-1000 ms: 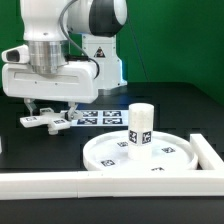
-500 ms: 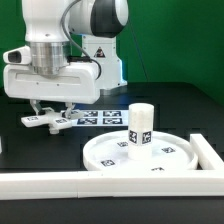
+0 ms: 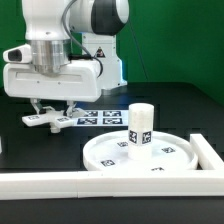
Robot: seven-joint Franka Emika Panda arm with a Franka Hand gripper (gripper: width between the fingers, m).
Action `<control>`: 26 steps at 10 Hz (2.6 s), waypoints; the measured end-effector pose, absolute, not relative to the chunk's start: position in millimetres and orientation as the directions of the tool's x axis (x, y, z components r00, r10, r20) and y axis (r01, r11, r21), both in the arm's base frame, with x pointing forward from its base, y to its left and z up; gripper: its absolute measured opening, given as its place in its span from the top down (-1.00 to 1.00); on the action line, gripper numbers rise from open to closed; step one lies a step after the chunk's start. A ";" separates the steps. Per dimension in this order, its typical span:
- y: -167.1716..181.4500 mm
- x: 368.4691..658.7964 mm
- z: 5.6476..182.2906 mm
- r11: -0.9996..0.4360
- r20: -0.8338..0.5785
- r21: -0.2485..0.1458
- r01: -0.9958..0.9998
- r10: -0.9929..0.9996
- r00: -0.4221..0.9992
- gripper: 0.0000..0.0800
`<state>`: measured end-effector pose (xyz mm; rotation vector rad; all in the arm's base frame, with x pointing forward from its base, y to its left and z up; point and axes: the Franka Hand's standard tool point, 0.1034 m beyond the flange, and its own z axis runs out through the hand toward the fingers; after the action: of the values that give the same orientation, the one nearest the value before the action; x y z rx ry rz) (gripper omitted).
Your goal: Assemble round table
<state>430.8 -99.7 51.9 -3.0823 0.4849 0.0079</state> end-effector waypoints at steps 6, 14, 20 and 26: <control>-33.8 458.2 86.6 -0.924 -0.012 -0.066 -0.377 -0.377 0.926 -0.12; 11.7 513.7 135.1 -0.967 0.023 -0.092 -0.238 -0.241 0.970 -0.12; 29.4 541.8 141.0 -0.998 0.056 -0.057 -0.028 -0.032 0.998 -0.12; 41.8 556.7 129.7 -0.994 0.020 -0.022 0.110 0.109 0.994 -0.12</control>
Offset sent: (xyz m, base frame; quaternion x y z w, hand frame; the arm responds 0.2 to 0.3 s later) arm 0.0300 0.0649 0.0370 -0.0195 -0.0217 0.0801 0.9964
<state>556.7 41.8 129.7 -3.1140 -0.1711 -0.0294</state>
